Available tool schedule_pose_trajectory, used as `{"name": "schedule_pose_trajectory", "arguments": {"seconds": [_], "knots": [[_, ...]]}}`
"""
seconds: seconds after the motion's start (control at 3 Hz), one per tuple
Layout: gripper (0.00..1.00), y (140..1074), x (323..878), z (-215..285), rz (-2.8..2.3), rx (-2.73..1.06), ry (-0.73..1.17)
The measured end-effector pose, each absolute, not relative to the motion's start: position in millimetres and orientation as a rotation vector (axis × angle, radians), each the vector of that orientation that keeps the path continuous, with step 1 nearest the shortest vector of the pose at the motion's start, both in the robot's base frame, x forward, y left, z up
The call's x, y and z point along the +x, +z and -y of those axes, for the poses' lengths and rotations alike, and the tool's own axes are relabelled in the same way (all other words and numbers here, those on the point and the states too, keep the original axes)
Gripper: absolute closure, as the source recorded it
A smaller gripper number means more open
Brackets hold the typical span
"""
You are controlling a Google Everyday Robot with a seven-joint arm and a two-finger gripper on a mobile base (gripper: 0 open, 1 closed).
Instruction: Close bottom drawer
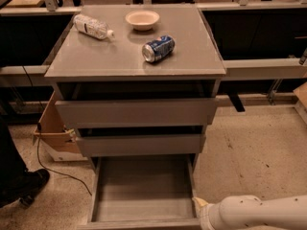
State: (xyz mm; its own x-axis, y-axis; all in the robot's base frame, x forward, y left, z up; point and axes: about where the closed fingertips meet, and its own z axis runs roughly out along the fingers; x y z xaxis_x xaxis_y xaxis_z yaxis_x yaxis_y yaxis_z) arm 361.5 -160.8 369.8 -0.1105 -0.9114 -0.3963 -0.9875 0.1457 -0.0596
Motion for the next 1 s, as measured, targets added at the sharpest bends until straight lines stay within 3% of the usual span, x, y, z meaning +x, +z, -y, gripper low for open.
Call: {"name": "schedule_pose_trajectory", "arguments": {"seconds": [1.0], "knots": [[0.00,259,399,138,-1.973,-1.831,0.332]]}}
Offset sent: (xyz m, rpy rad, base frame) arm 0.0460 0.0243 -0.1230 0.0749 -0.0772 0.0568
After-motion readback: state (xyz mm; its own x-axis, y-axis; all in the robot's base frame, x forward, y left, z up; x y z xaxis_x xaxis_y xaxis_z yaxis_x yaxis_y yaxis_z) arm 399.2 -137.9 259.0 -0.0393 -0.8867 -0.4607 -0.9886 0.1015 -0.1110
